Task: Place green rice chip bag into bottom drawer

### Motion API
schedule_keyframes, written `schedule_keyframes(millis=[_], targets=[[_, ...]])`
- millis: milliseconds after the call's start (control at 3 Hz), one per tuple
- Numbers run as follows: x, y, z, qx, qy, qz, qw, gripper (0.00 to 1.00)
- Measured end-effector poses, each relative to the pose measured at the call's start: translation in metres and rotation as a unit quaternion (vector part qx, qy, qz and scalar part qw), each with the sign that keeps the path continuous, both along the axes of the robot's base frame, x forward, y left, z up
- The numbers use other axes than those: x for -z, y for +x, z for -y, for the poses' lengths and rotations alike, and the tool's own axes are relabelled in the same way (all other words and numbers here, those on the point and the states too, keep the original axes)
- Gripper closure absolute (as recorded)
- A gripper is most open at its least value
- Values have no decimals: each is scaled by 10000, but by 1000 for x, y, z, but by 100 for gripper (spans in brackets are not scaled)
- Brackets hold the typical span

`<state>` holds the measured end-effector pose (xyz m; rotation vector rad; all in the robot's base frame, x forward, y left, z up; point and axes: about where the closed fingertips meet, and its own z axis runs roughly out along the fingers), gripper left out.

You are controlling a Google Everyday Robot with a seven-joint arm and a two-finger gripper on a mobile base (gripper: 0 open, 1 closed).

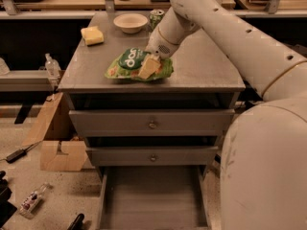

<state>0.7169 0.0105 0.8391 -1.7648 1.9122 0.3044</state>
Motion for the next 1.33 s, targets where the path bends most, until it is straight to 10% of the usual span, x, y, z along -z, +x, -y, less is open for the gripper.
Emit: schedule_keyframes(millis=[333,1000,1333], targets=[[-3,0,0,0,0,0,10000,100],[-16,-15,7,-2,-36,163,9999,100],[-60,-65,33,166,-20,682,9975,100]])
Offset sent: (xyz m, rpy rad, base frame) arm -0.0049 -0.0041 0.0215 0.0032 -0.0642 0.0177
